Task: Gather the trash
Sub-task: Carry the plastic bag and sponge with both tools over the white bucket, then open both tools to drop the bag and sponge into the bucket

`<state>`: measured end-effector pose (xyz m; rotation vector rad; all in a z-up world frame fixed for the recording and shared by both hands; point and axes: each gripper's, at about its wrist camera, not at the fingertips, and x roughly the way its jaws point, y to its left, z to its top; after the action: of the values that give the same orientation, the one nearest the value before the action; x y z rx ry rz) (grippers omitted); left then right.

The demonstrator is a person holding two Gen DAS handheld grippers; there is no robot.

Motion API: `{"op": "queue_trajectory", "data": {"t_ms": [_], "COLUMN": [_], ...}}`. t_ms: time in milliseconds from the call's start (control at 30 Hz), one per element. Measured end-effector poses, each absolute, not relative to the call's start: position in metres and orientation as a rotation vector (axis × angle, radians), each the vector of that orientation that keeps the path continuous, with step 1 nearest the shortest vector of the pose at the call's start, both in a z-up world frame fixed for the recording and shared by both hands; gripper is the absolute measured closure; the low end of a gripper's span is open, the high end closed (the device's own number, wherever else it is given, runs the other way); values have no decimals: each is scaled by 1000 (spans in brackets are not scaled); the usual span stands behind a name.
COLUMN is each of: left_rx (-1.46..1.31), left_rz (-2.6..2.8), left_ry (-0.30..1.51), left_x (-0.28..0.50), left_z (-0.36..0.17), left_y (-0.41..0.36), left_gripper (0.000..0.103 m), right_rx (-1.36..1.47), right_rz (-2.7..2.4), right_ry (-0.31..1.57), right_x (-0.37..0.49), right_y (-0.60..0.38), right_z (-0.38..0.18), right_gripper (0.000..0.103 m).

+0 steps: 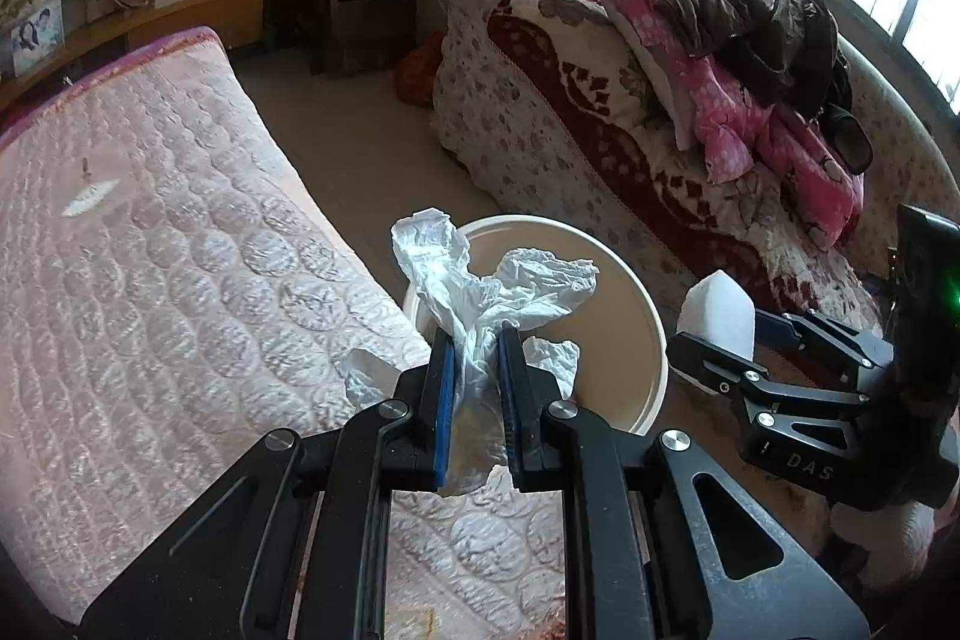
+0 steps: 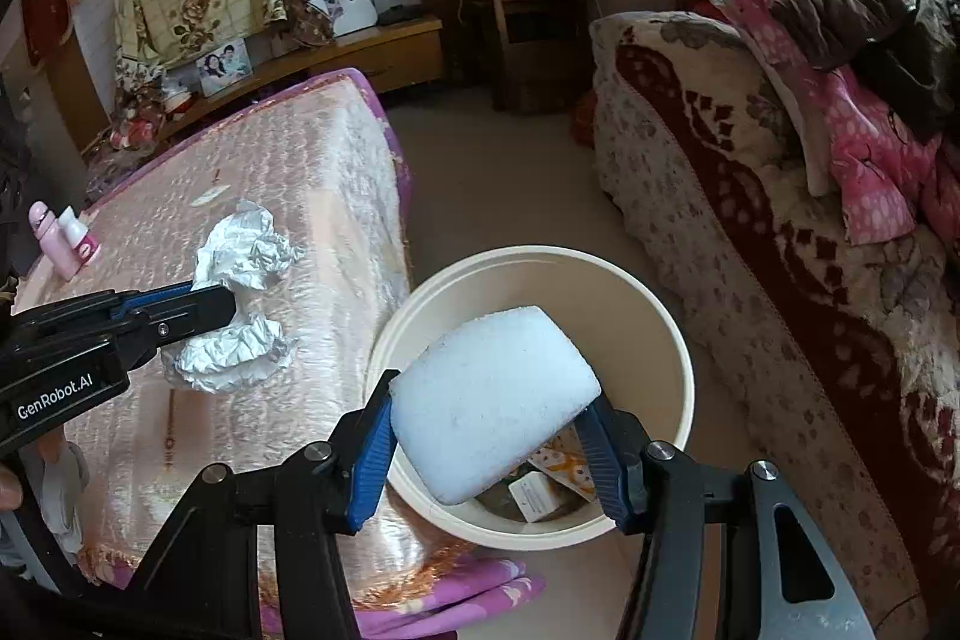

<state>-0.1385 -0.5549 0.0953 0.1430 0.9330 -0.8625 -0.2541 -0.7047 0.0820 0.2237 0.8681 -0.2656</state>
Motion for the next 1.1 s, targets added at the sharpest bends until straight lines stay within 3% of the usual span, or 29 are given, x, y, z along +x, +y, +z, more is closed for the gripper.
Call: {"op": "queue_trajectory", "data": {"t_ms": [867,967,1100], "left_rx": [120,104,80], "left_rz": [-919,-923,-934], "left_ry": [962,965,967], "left_x": [-130,-127,-125], "left_z": [80,79,79], "left_y": [-579,-577,-573], "left_gripper": [90,81,57], "right_rx": [257,265,281], "right_rz": [-335,-347,-357], "right_ry": [926,923,916], "right_x": [-248,-248,-249], "right_y": [-729,-732,-736], "right_z": [56,55,57], "right_gripper": [44,41,37]}}
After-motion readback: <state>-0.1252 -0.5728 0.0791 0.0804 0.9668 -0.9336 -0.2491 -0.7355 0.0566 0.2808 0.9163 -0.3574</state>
